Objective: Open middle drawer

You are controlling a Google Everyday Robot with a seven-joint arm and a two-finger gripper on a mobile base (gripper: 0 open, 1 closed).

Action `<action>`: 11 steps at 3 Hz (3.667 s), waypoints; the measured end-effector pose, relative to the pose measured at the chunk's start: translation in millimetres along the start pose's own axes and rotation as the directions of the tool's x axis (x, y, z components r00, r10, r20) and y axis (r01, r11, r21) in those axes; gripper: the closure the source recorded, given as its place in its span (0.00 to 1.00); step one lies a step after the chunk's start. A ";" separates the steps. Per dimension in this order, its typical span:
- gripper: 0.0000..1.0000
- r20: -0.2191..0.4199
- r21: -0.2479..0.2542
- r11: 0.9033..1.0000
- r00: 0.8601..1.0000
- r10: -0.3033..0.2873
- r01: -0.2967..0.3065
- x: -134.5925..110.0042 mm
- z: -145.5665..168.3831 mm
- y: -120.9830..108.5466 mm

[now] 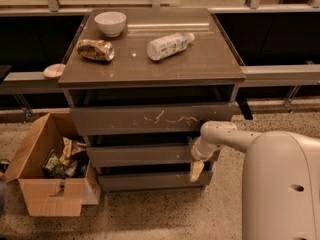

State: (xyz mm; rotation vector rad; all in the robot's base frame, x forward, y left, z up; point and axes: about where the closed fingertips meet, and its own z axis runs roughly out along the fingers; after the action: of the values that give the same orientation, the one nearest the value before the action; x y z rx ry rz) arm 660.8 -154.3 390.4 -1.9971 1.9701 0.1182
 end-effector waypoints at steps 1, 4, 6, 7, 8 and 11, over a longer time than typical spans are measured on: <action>0.26 0.004 -0.007 1.000 1.000 0.002 -0.002 -0.5 0.0 0.1; 0.96 0.017 -0.017 1.000 1.000 0.007 -0.007 -4.6 -17.4 0.4; 0.00 0.018 -0.019 1.000 1.000 0.006 -0.006 -4.8 -16.8 1.0; 0.00 0.036 -0.083 0.996 0.999 -0.019 0.021 -1.7 -18.1 20.0; 0.00 0.034 -0.178 0.982 0.998 -0.051 0.057 4.8 -32.4 55.6; 0.60 0.034 -0.293 0.950 0.994 -0.099 0.105 12.9 -45.3 94.7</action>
Offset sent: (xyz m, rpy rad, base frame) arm -0.0400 -0.0330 0.0174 0.0887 0.0669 -0.0316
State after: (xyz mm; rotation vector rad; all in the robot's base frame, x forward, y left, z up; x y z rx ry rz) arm 560.3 -178.6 412.7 -2.2669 1.9252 0.4276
